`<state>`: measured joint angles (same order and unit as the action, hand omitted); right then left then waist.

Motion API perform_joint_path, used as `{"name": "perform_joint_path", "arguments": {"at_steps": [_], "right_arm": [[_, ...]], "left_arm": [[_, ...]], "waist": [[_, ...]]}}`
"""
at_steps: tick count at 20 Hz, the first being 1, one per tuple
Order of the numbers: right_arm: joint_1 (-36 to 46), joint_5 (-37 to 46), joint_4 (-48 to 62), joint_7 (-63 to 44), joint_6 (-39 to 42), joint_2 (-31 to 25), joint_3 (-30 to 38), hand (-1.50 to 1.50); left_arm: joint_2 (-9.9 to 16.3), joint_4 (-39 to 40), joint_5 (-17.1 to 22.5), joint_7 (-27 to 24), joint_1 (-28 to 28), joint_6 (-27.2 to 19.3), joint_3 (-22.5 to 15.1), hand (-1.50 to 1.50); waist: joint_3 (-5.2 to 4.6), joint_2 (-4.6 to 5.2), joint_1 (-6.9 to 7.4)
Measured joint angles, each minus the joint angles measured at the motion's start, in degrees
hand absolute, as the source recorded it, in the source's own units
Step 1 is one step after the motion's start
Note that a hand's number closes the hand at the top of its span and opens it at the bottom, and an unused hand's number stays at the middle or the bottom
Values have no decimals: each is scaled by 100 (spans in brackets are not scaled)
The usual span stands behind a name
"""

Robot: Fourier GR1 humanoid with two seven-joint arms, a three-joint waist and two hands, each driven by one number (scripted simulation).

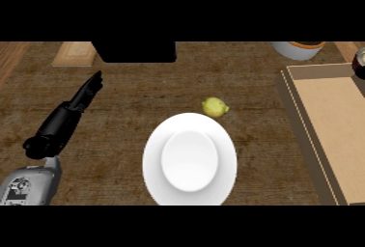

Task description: Pick the cupcake from the plate and place it in the cardboard box

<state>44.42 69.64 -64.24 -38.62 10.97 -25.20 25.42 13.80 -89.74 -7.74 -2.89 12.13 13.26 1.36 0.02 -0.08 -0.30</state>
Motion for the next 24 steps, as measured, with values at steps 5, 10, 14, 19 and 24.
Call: {"name": "perform_joint_path", "arguments": {"at_steps": [5, 10, 14, 19, 24], "right_arm": [[-376, -524, 150, 318, 715, -292, 283, 150], [-648, -944, 371, 513, 1445, -561, 489, -150], [-933, -1403, 268, 1064, 1750, -620, 585, -150], [-944, -1957, -135, 1743, 1184, -530, 967, -150], [-572, -2967, -542, 2034, 78, -78, 2098, -150]], "left_arm": [[16, 2, -18, -9, 6, 31, 35, 0], [3, 24, -30, -140, -89, 51, 66, 0], [31, 32, -15, -127, -80, 100, 120, 0], [-46, -47, -78, -8, -51, 39, 66, 0], [-54, -47, -62, -24, -110, 37, 88, 0]], "waist": [[0, 0, -2], [-1, 2, 13], [-1, 1, 9], [6, -8, -9], [16, -37, -59]]}}
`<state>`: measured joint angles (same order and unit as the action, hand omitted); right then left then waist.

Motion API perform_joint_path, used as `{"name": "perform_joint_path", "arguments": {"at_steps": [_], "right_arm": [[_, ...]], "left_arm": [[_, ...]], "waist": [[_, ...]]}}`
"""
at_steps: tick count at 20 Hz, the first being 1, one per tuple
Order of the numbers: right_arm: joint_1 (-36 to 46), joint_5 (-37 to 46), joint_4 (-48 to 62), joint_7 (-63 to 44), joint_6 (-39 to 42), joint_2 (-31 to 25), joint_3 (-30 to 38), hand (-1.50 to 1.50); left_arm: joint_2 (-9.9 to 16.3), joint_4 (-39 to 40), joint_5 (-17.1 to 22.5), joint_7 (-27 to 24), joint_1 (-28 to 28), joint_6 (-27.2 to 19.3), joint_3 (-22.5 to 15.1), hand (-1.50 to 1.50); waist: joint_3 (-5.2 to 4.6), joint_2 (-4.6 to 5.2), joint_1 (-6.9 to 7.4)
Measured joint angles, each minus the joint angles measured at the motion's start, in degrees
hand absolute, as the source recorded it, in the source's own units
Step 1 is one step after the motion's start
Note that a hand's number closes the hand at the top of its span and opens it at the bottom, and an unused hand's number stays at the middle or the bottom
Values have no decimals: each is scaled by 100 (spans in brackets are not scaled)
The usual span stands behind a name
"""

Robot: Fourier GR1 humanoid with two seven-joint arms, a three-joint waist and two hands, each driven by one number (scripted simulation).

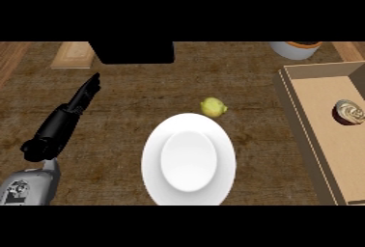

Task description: Pick the cupcake from the plate and place it in the cardboard box

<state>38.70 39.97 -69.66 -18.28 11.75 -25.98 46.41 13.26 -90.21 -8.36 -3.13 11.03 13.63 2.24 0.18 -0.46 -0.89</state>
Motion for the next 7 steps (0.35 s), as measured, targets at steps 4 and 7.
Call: {"name": "perform_joint_path", "arguments": {"at_steps": [4, 7], "right_arm": [[85, -649, -118, 71, -642, 170, 786, -150], [-130, -1094, -19, 372, -866, 90, 1246, -150]], "left_arm": [[15, 4, 18, -1, 1, 29, 21, 0], [22, -7, 9, -15, 19, 31, 41, 0]], "waist": [[-6, 18, 17], [-9, 32, 34]]}}
